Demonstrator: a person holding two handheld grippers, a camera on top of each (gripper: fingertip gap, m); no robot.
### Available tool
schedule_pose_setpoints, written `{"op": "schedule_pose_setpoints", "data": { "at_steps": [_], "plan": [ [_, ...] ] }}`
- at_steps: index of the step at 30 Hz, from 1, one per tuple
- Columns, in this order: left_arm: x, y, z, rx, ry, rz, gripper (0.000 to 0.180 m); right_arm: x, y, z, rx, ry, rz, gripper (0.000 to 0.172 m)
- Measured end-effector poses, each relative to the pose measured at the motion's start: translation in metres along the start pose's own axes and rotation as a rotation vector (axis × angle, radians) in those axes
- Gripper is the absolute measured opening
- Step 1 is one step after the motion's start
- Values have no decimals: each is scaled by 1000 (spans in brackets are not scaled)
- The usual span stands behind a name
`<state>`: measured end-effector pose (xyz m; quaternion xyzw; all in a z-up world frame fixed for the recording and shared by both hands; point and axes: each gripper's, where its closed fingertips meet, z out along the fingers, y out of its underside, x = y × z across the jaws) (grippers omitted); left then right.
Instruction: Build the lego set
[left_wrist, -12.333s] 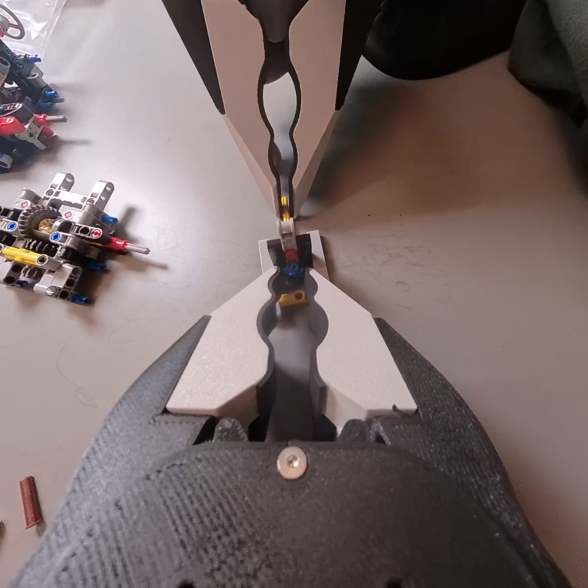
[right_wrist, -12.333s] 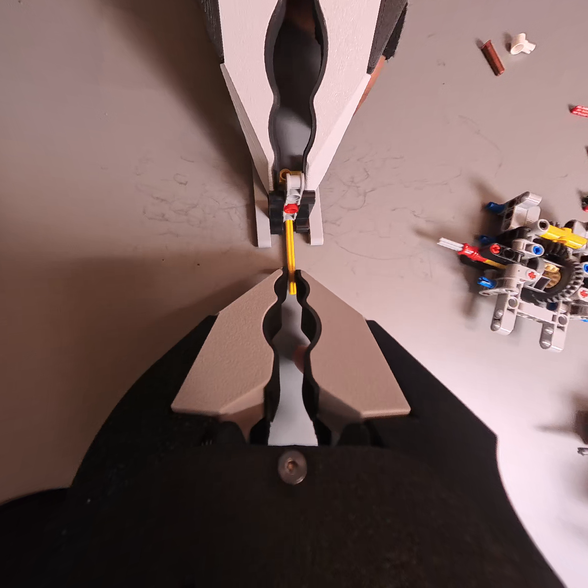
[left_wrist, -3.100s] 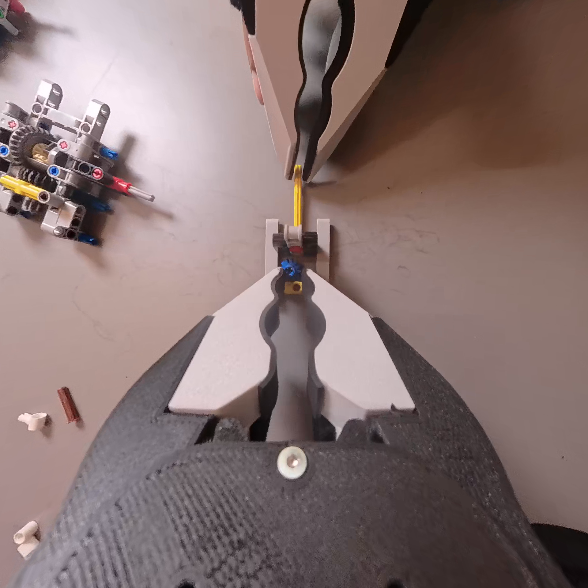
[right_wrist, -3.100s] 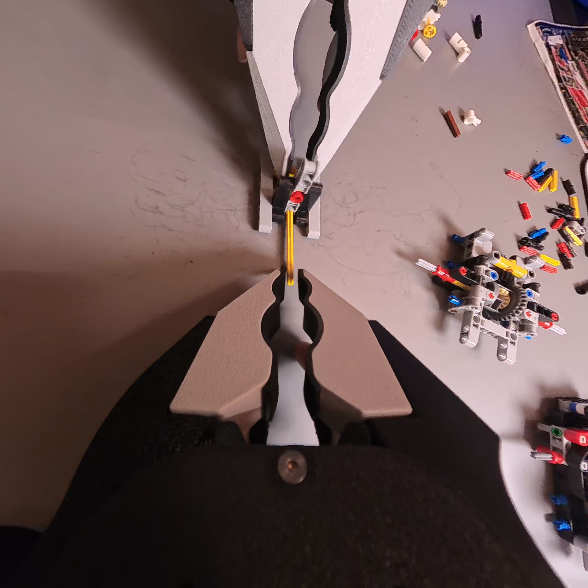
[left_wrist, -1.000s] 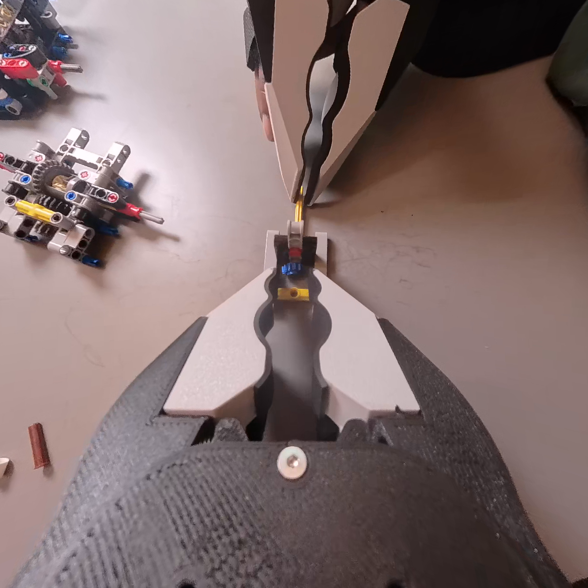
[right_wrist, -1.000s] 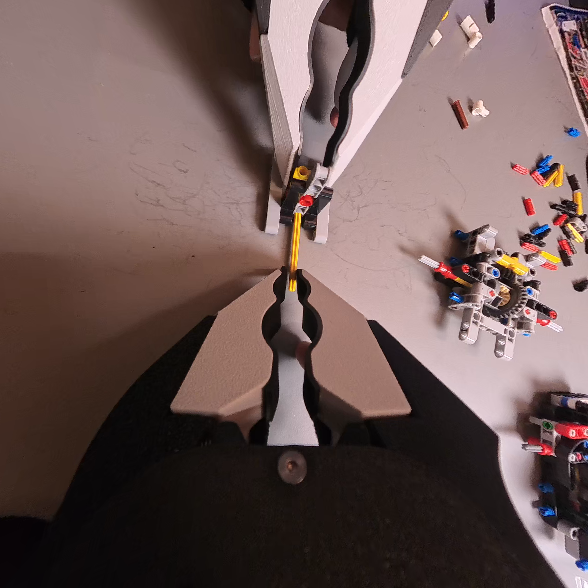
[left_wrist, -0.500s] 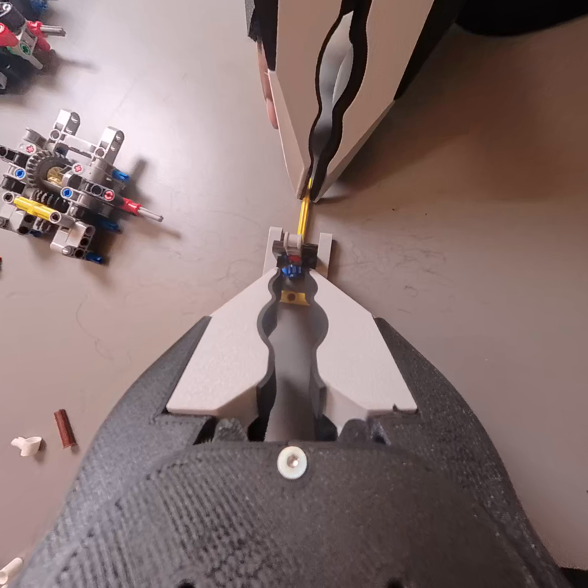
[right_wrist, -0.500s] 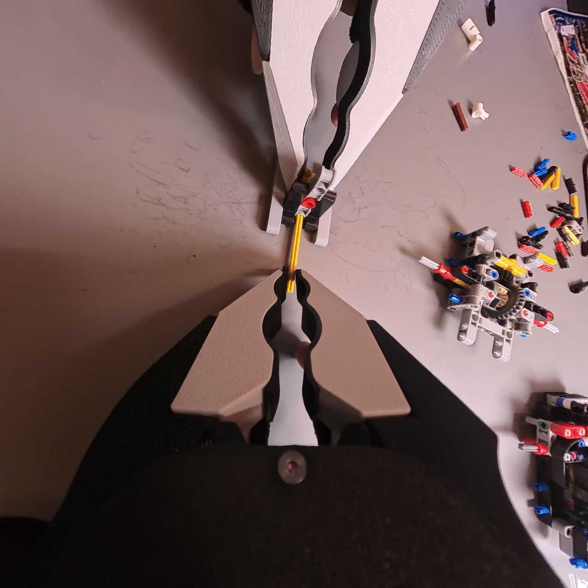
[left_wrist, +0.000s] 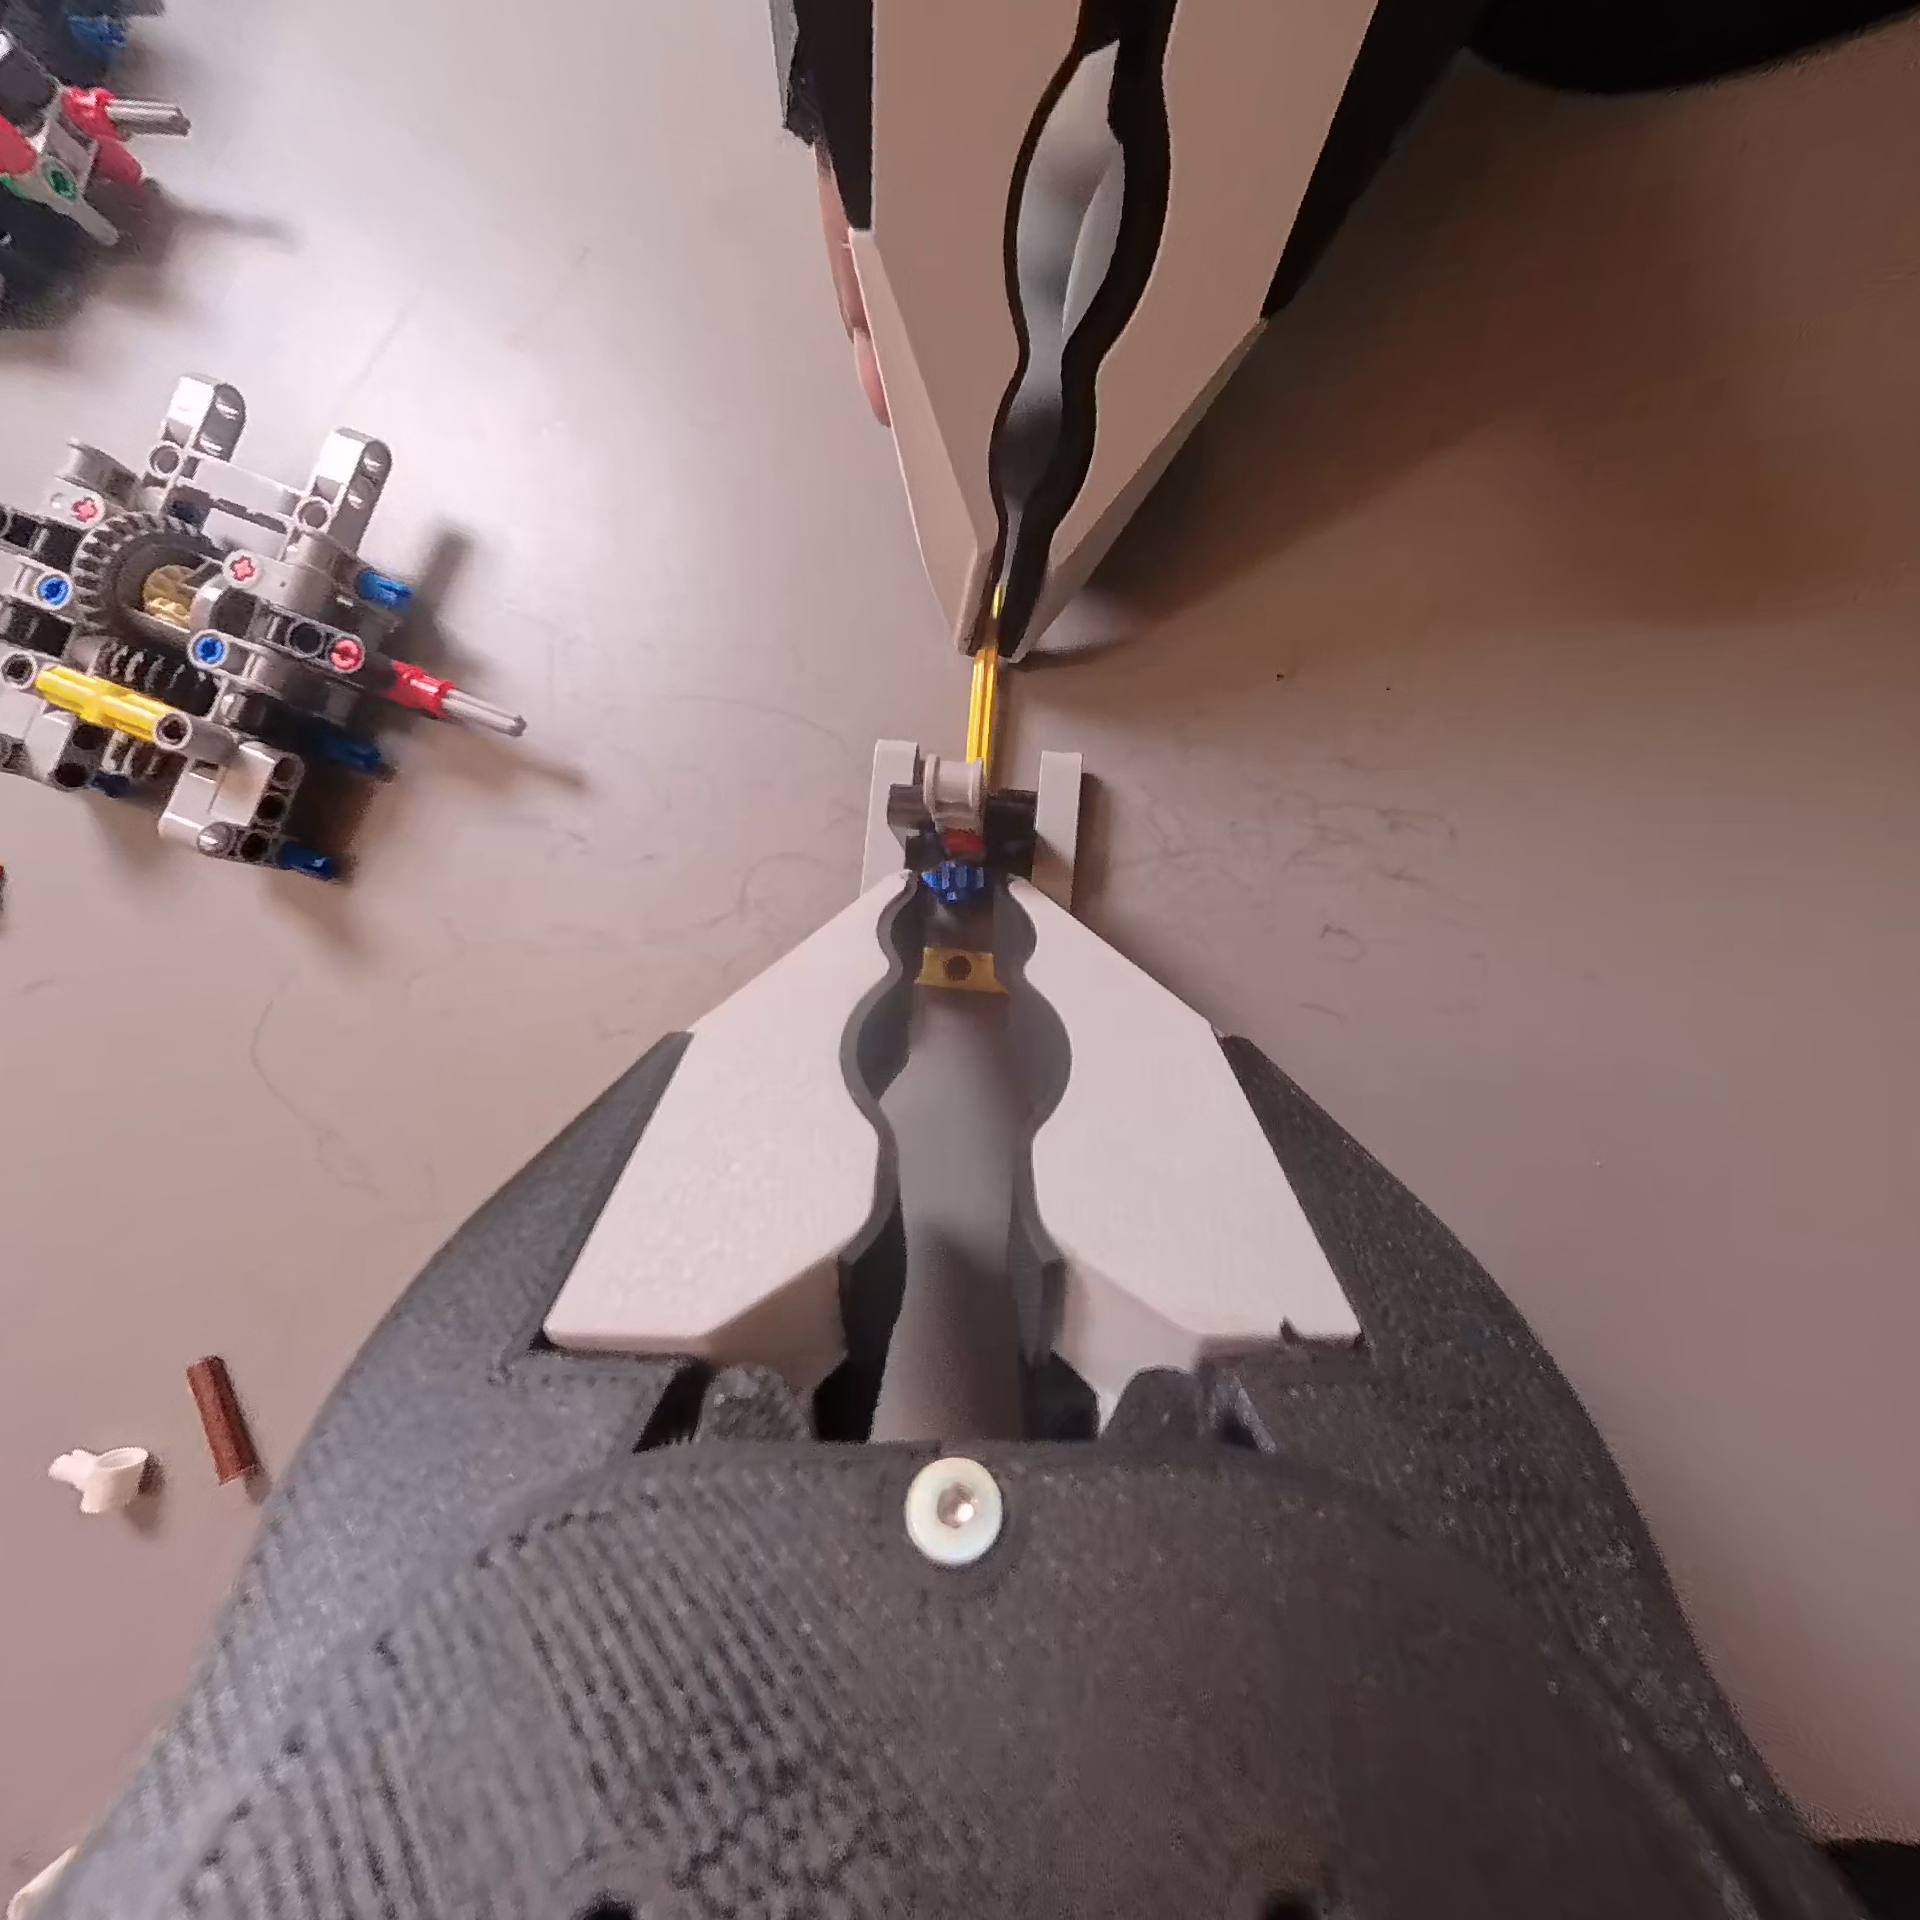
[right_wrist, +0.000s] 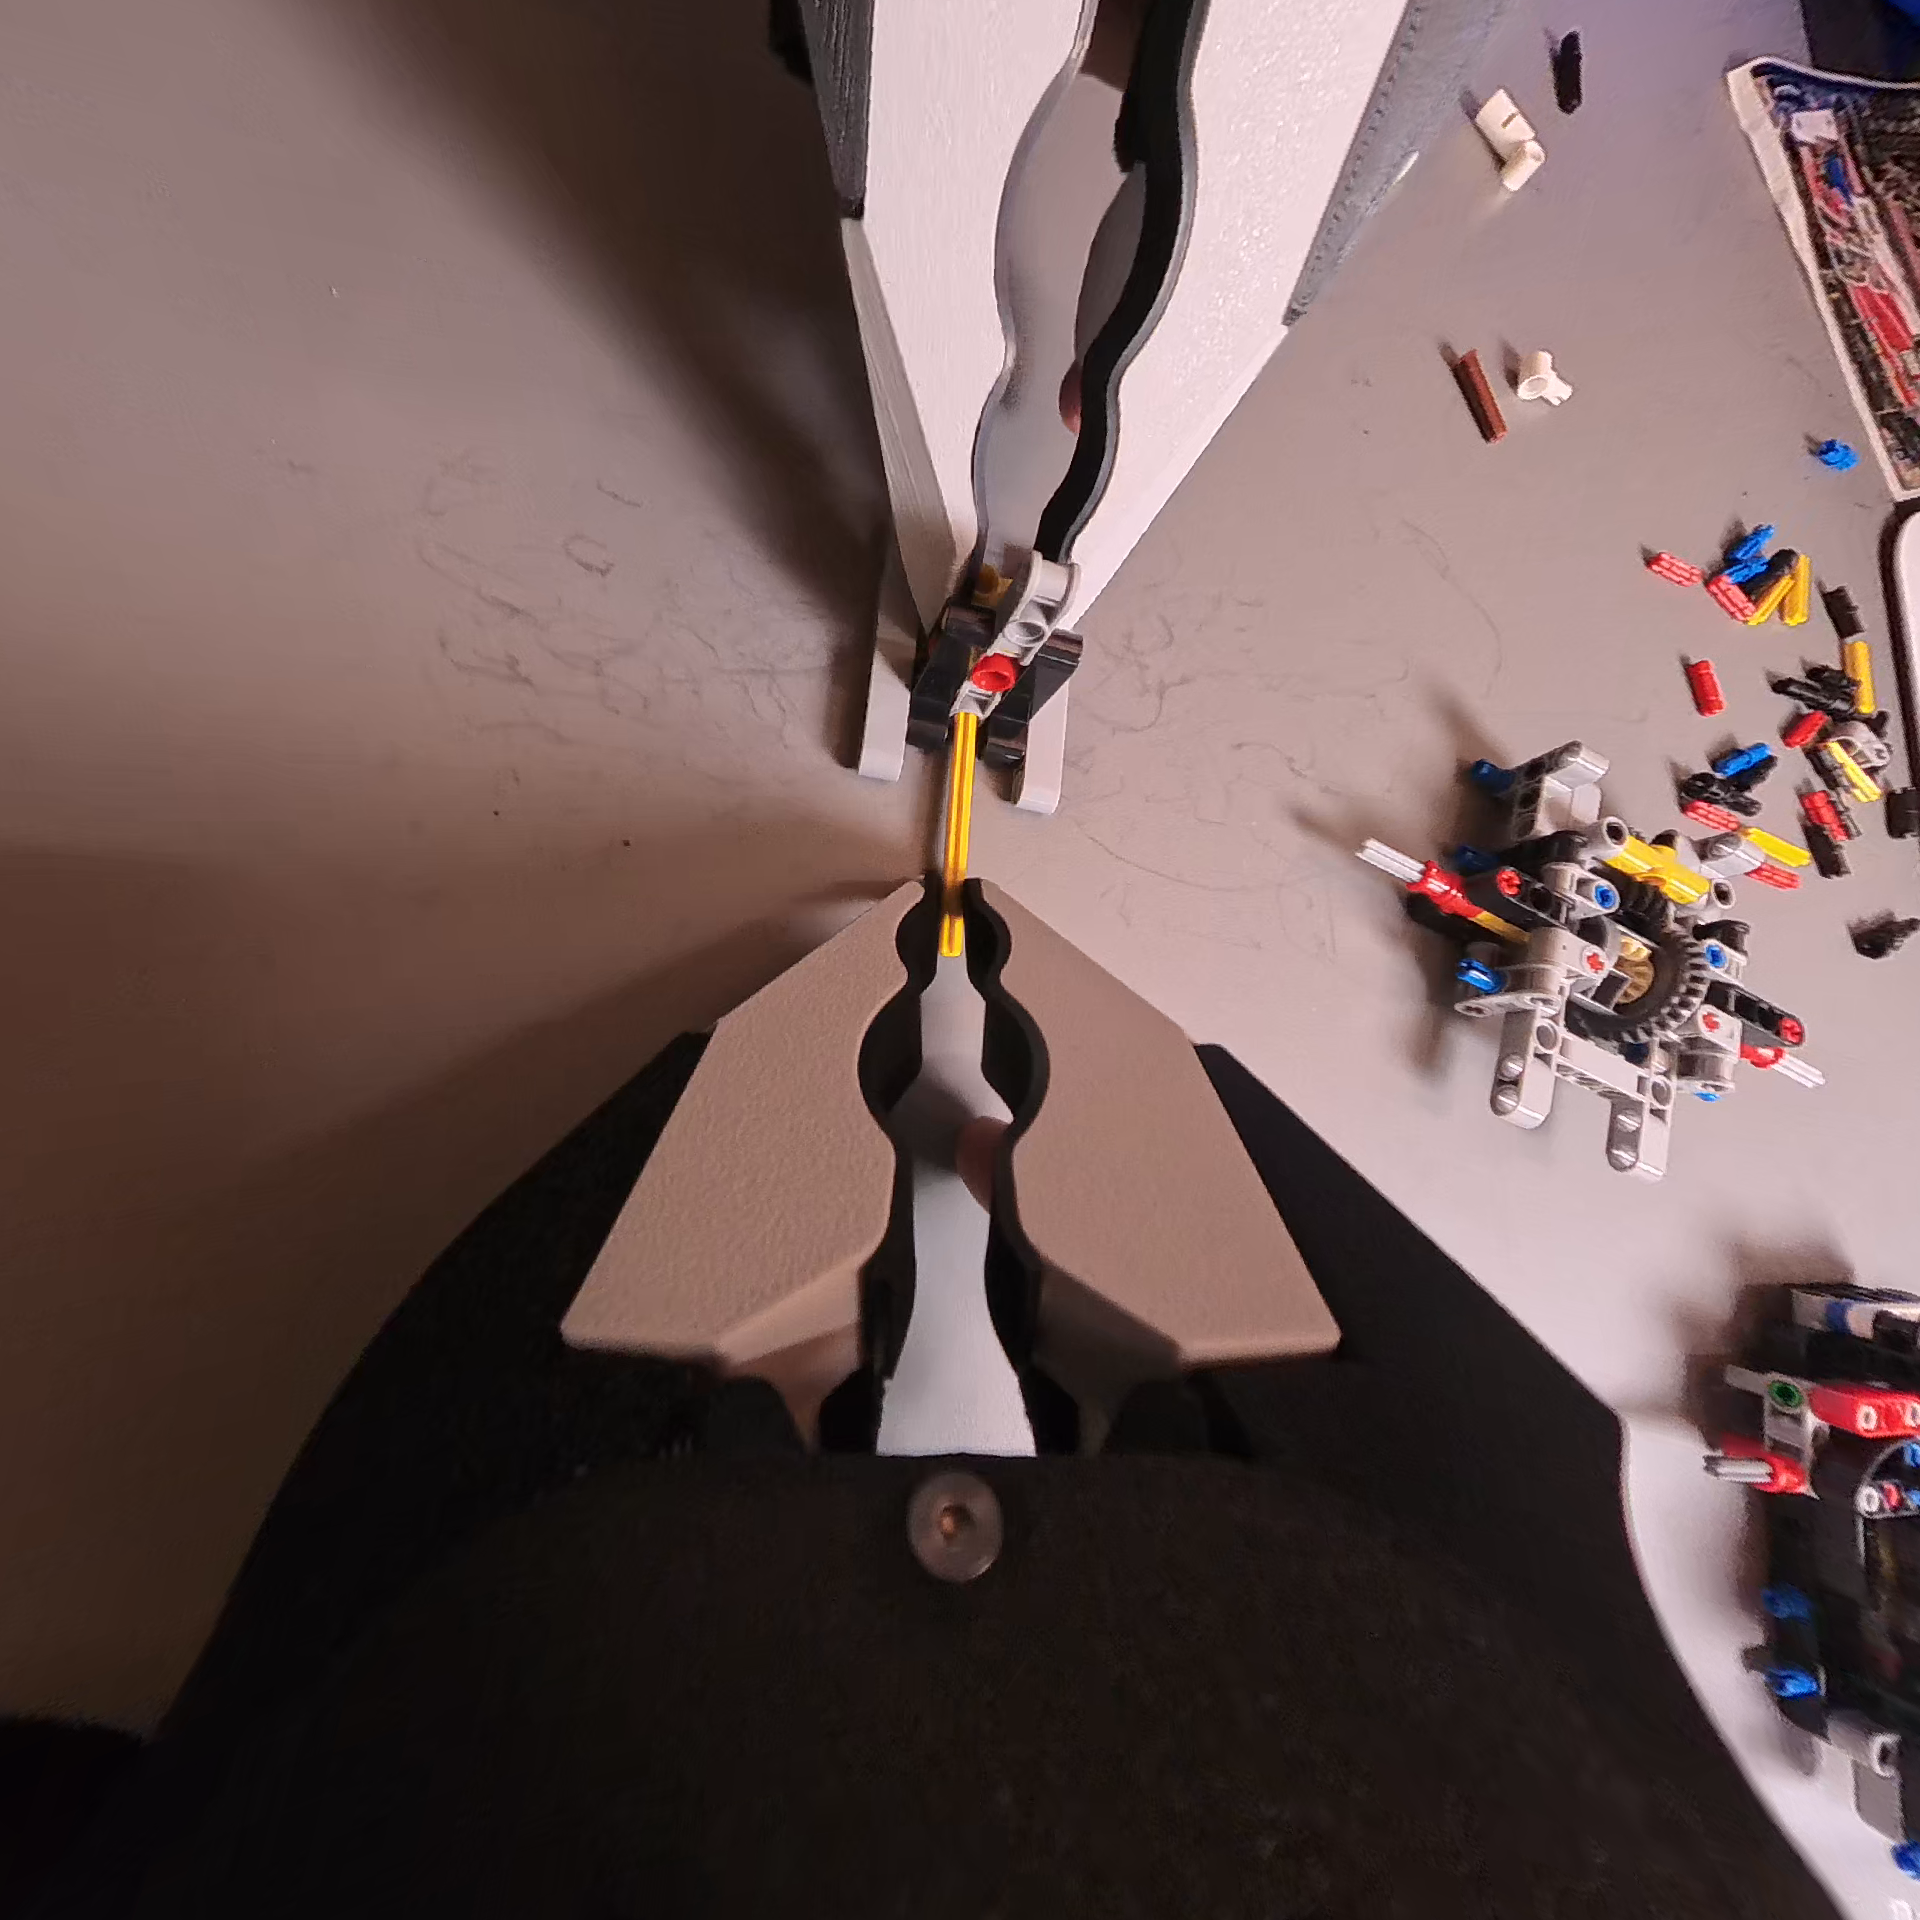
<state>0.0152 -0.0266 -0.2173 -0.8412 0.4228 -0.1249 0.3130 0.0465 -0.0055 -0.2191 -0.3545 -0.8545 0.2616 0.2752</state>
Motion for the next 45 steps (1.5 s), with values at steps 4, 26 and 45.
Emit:
{"op": "schedule_pose_setpoints", "data": {
  "at_steps": [4, 26, 45],
  "plan": [
    [0, 1, -1, 85, 14, 3, 11, 1, 0, -1, 18, 1, 10, 2],
    [1, 4, -5, 90, -29, 10, 11, 2, -9, -1, 118, -57, 167, 2],
    [11, 9, -9, 122, -51, 32, 10, -9, -17, 3, 91, -105, 219, 3]
  ]
}}
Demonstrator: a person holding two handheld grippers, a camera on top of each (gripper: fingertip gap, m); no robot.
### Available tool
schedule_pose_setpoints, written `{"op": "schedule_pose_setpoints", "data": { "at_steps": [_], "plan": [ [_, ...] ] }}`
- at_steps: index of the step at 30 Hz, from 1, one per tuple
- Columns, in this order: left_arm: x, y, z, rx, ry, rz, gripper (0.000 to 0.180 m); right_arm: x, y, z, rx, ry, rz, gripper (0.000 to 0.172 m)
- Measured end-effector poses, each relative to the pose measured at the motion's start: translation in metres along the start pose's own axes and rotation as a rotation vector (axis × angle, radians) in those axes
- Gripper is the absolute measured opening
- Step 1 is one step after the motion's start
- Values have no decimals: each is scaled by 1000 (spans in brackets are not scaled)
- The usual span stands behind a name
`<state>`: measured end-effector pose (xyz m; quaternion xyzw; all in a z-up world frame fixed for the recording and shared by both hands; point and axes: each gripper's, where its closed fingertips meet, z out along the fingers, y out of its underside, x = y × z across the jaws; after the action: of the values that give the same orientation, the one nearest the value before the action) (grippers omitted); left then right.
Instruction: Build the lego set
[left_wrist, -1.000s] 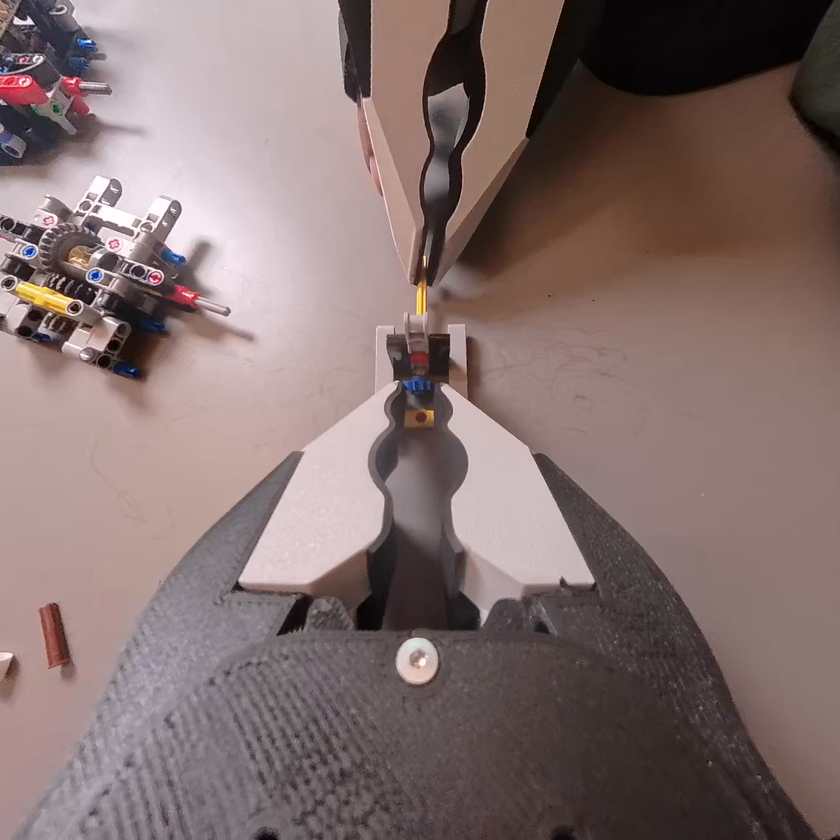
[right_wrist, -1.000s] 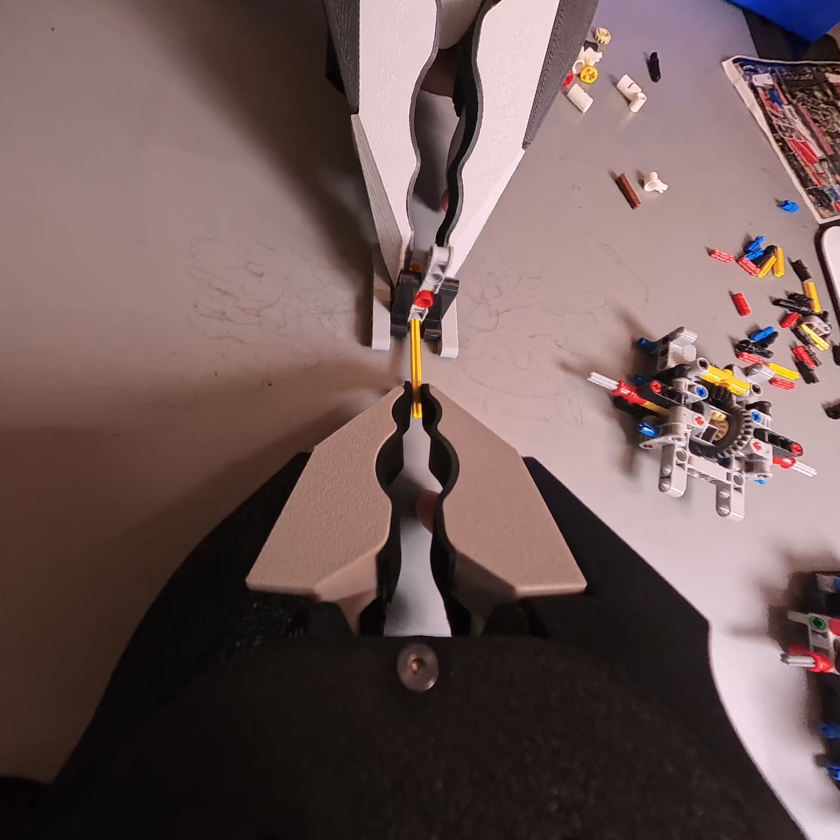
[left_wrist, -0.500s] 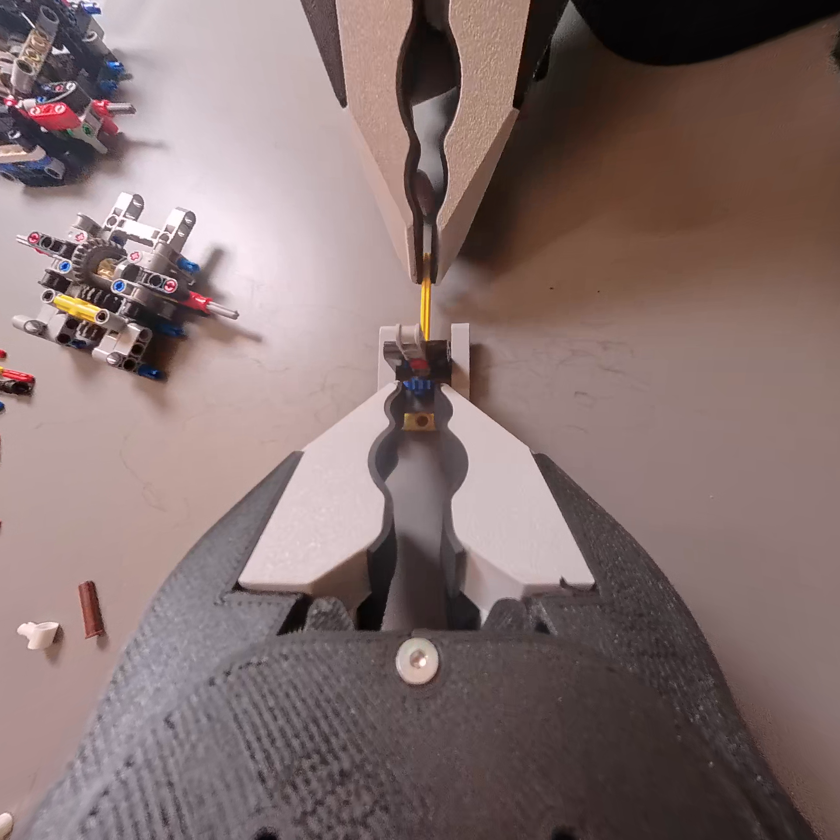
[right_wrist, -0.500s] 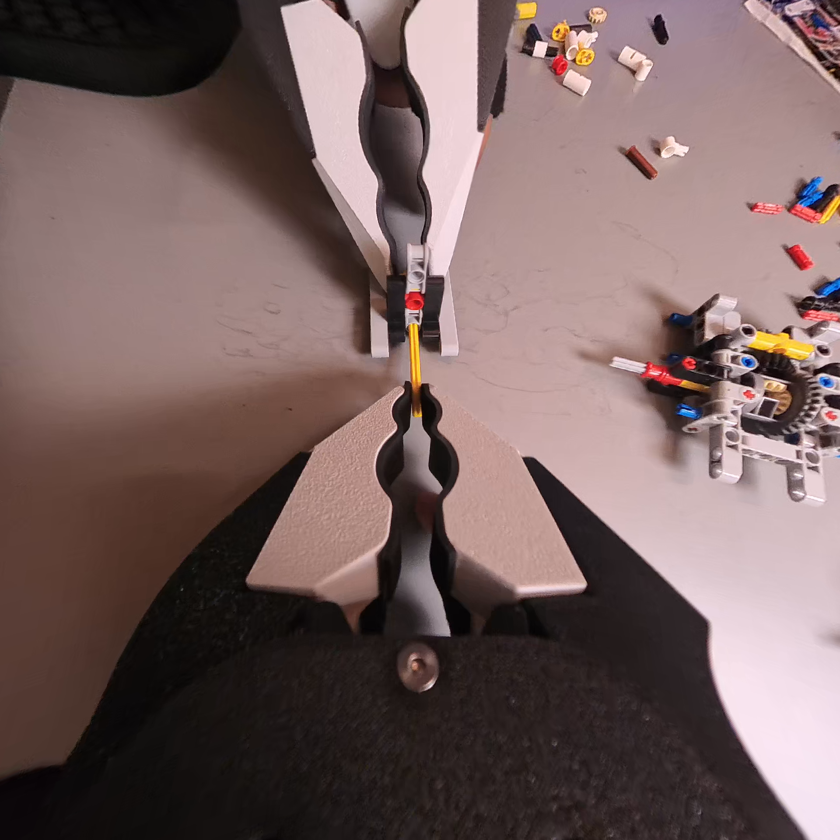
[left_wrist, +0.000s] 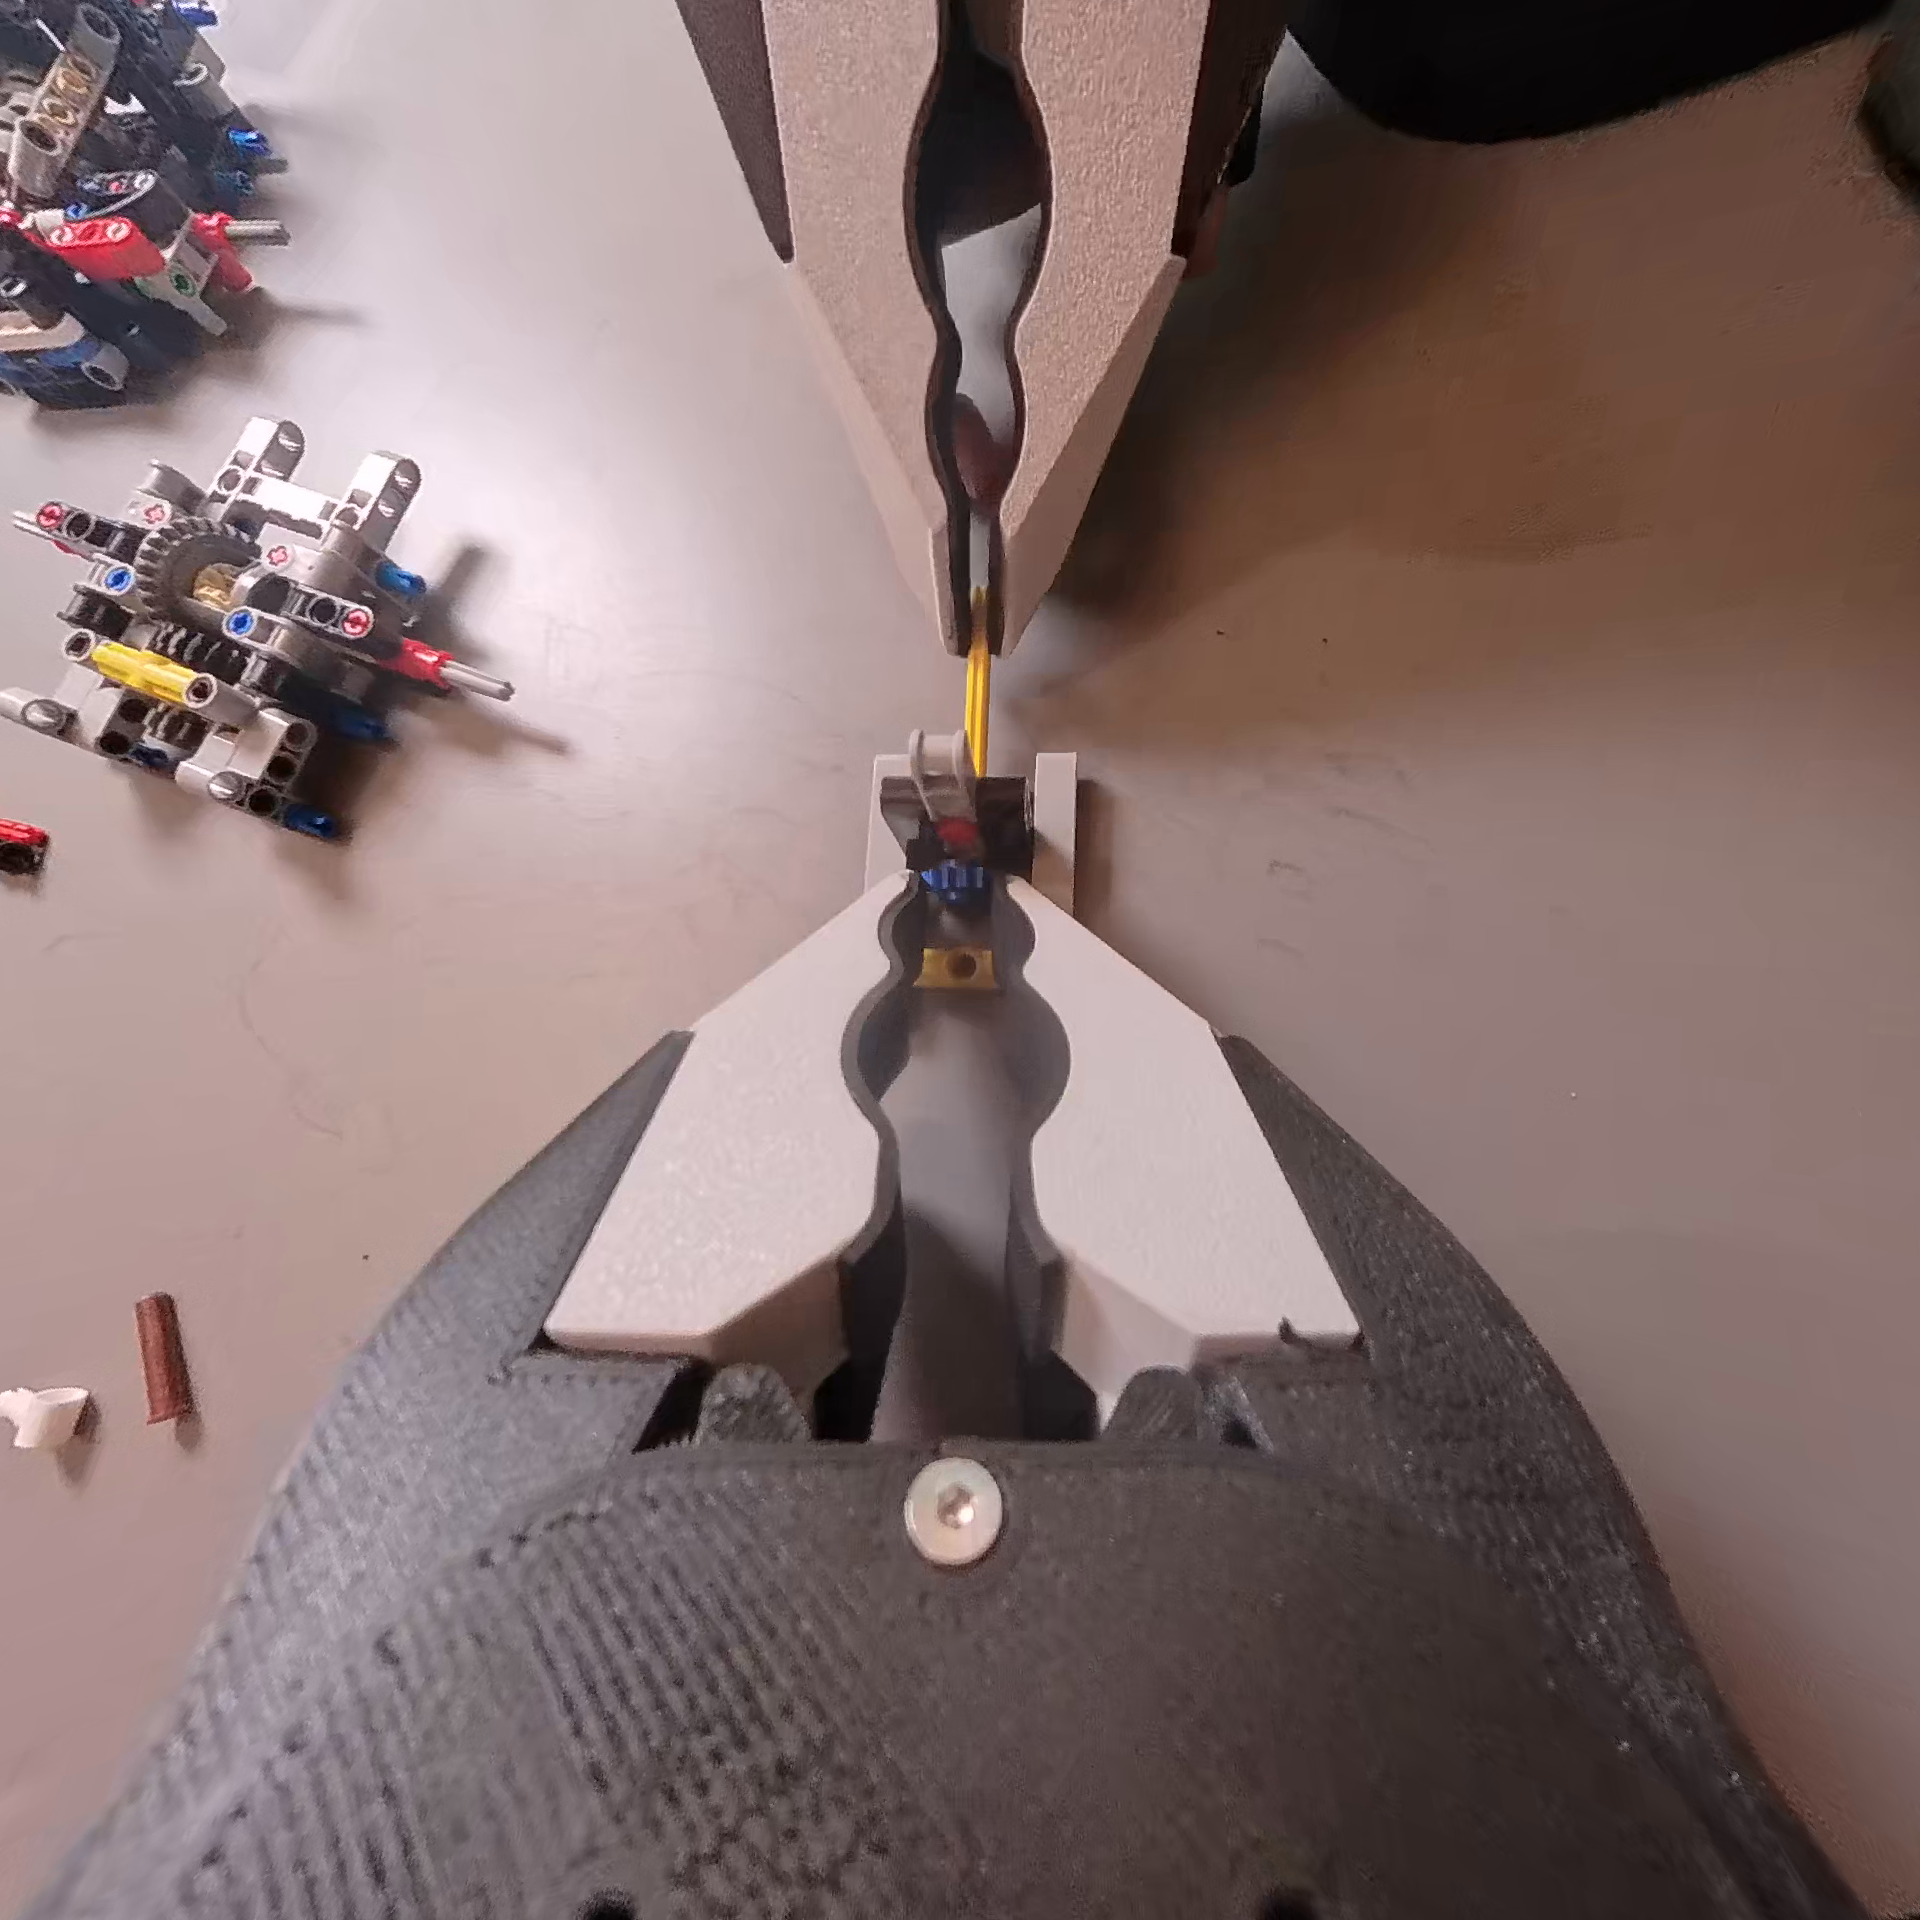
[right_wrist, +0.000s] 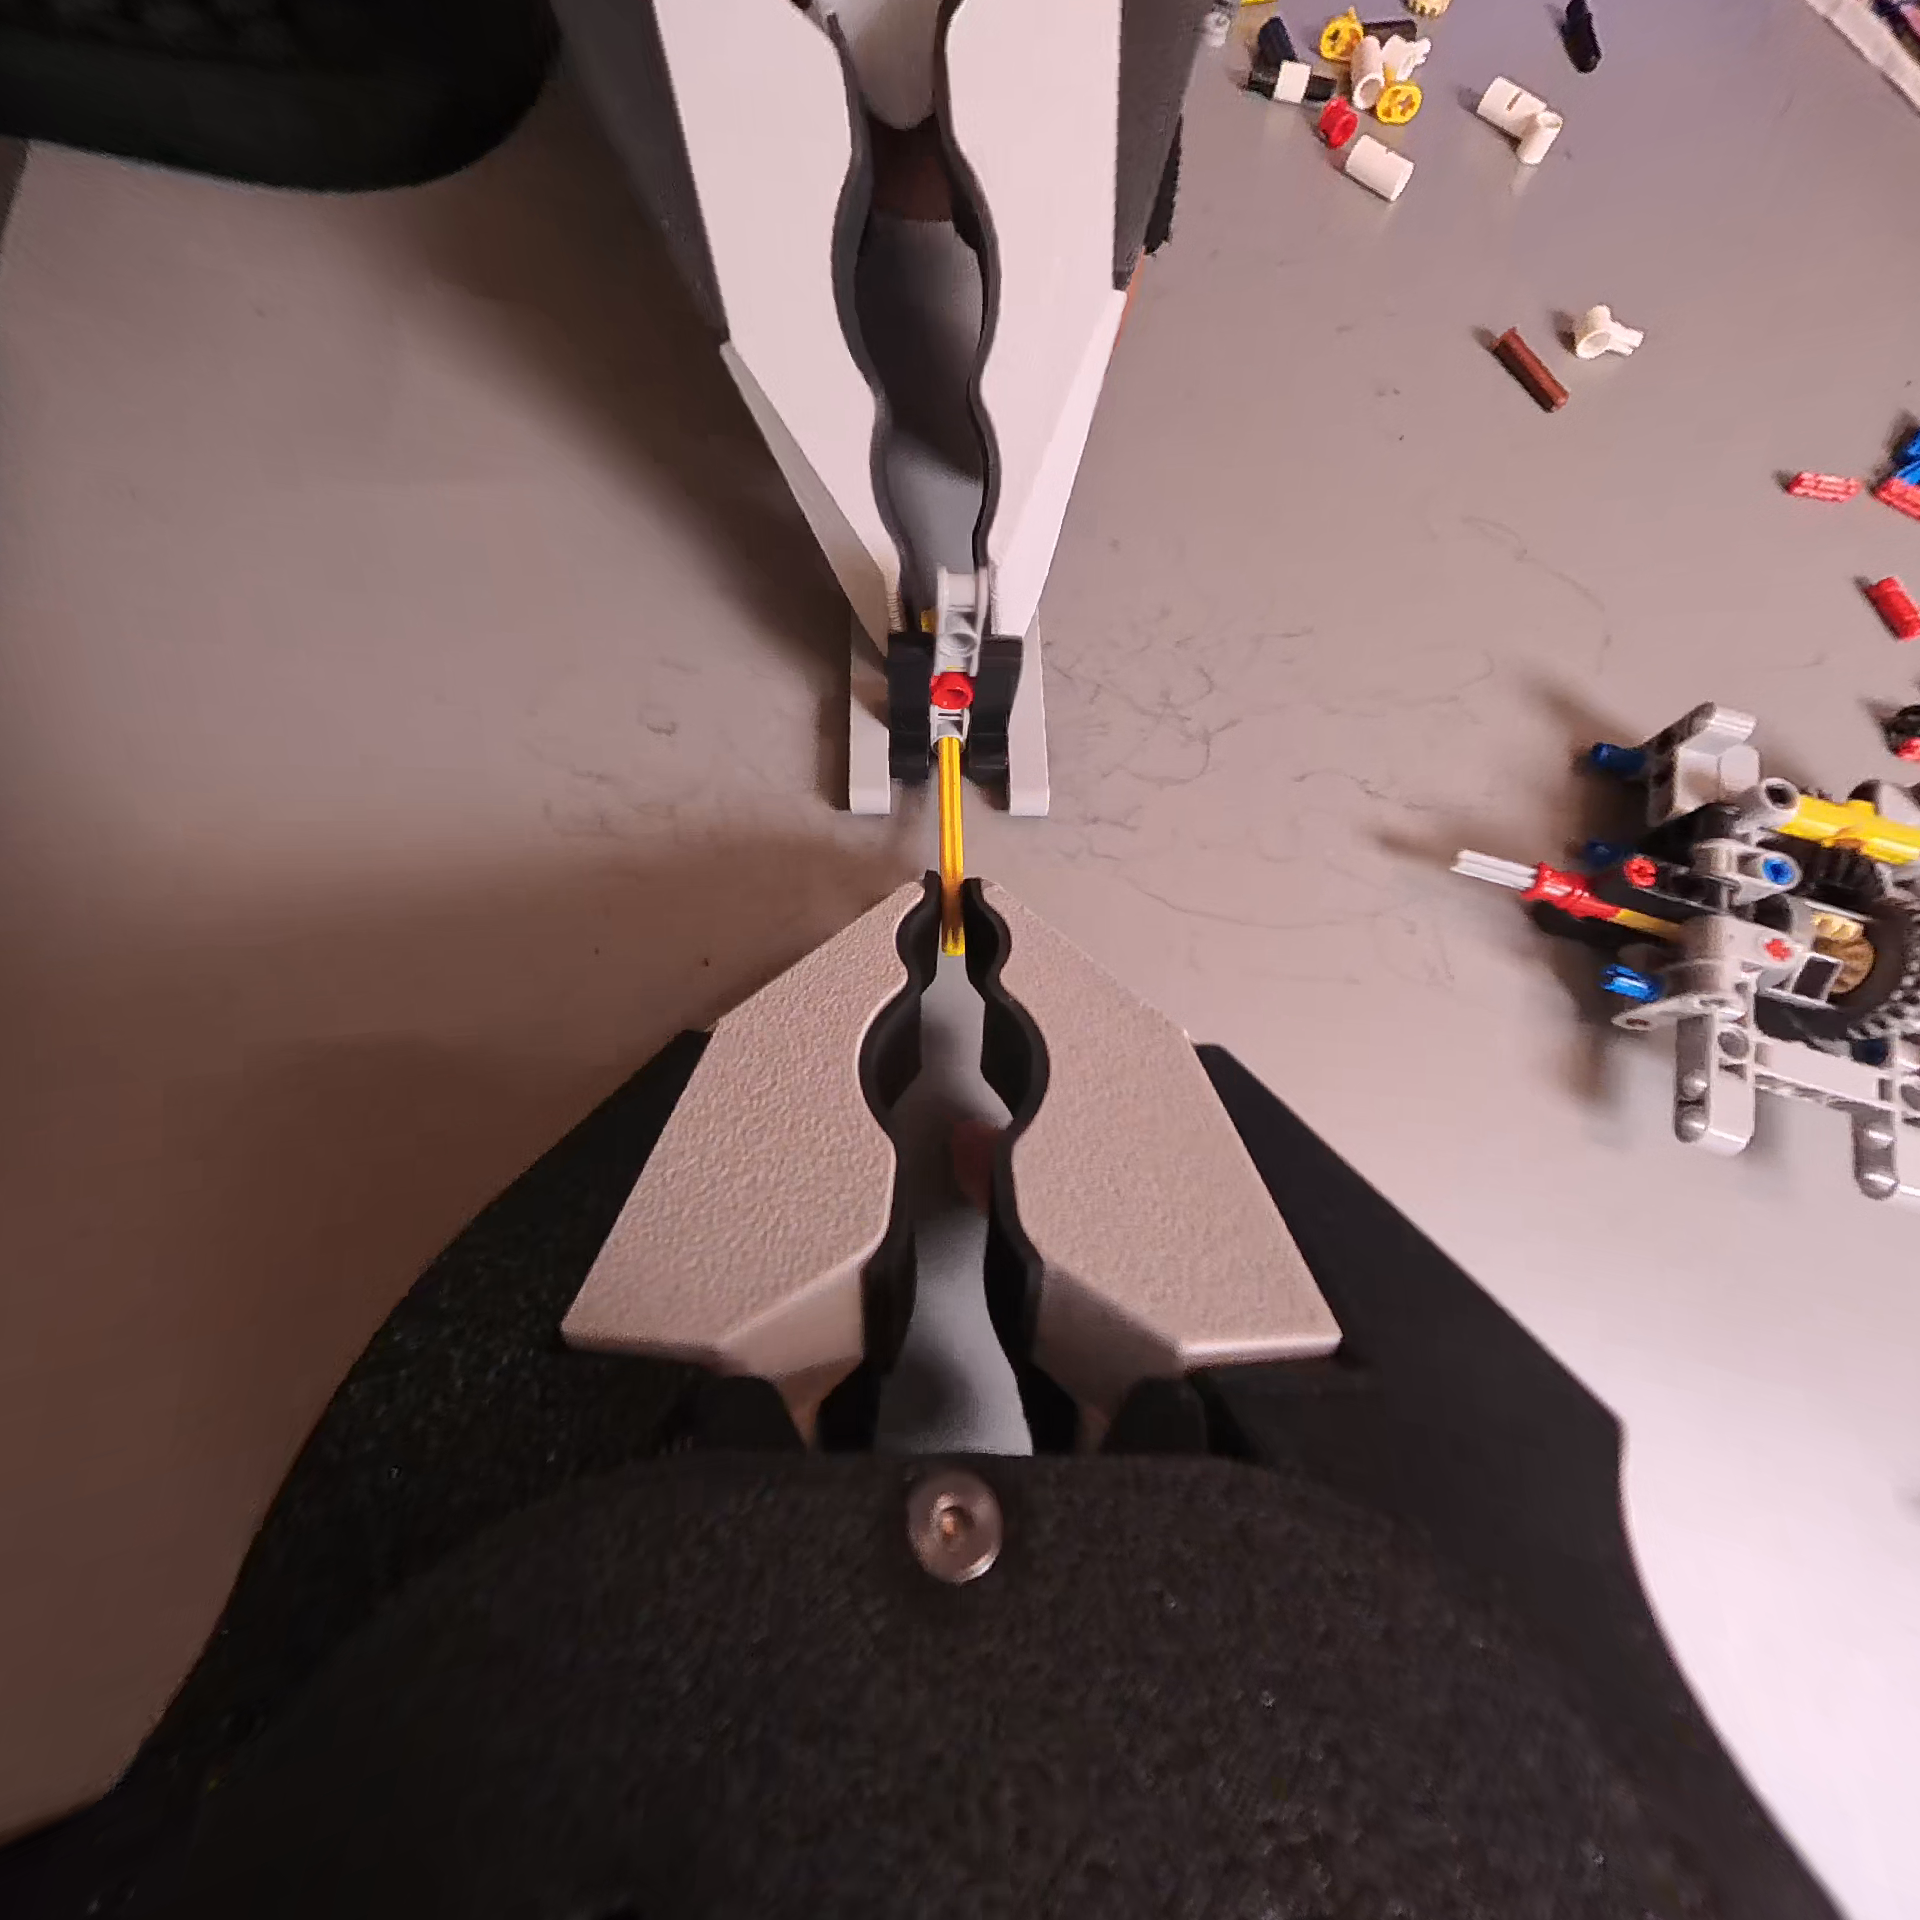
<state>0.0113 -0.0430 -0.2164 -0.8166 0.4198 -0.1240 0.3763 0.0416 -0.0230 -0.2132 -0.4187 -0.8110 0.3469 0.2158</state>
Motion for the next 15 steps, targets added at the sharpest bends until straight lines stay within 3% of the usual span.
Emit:
{"op": "schedule_pose_setpoints", "data": {
  "at_steps": [6, 10, 15],
  "plan": [
    [2, 2, -3, -21, 3, 10, 11, -2, 2, 4, -68, 60, -118, 3],
    [1, 5, -5, -32, 1, 2, 11, -4, 4, 1, -70, 55, -133, 11],
    [2, 6, -6, -35, 0, -8, 11, -3, 8, -2, -96, 55, -134, 9]
  ]
}}
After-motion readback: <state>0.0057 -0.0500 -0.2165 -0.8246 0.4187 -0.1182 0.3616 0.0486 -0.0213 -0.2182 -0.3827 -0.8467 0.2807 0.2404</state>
